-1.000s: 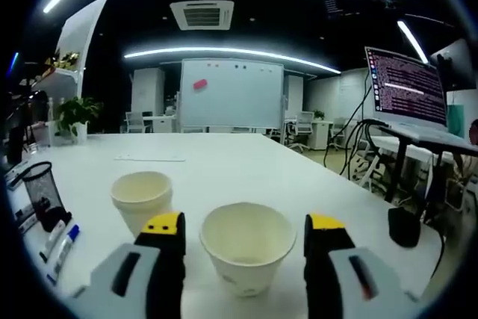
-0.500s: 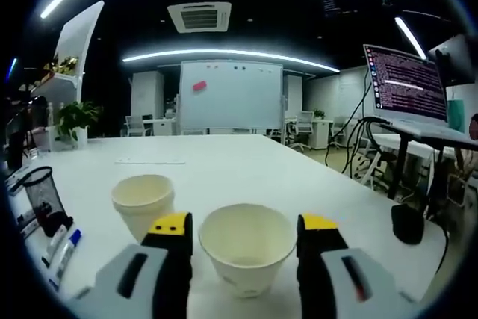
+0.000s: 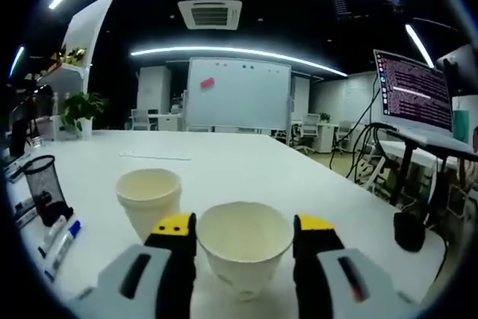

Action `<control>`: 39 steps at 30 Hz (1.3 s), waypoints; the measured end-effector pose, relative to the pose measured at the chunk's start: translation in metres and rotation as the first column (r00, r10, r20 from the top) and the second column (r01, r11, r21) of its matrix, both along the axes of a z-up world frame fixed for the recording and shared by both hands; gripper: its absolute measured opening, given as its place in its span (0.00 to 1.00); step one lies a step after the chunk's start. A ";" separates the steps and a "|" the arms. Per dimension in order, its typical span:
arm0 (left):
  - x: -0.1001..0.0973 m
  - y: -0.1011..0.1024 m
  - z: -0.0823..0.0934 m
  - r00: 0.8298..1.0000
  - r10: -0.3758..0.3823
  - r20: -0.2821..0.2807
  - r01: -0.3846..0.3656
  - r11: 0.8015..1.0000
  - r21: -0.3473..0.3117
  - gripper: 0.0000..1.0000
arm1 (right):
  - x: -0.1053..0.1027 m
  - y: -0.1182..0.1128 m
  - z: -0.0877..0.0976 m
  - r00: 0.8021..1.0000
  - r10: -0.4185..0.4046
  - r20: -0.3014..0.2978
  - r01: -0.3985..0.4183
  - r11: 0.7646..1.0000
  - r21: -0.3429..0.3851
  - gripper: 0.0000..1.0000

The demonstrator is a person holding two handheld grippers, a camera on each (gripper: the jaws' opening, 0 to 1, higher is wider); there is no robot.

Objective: Place the scattered laser pointers and whiteboard markers into the pen holder and stack the scattered paper cups together

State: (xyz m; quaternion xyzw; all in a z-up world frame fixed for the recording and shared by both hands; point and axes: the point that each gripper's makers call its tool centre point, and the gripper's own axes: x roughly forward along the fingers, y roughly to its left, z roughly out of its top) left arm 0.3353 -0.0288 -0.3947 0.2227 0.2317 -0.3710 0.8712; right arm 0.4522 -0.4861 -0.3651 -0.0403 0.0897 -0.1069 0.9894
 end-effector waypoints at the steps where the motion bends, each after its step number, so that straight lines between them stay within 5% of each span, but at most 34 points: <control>1: 0.000 0.000 0.000 1.000 -0.001 0.000 0.001 1.000 0.002 0.53 | 0.000 0.000 0.000 1.000 0.000 -0.001 0.000 1.000 -0.002 0.52; 39: -0.004 -0.001 0.004 1.000 -0.003 0.006 0.003 1.000 0.001 0.53 | -0.002 -0.009 0.033 0.994 -0.035 0.104 0.038 0.999 -0.027 0.51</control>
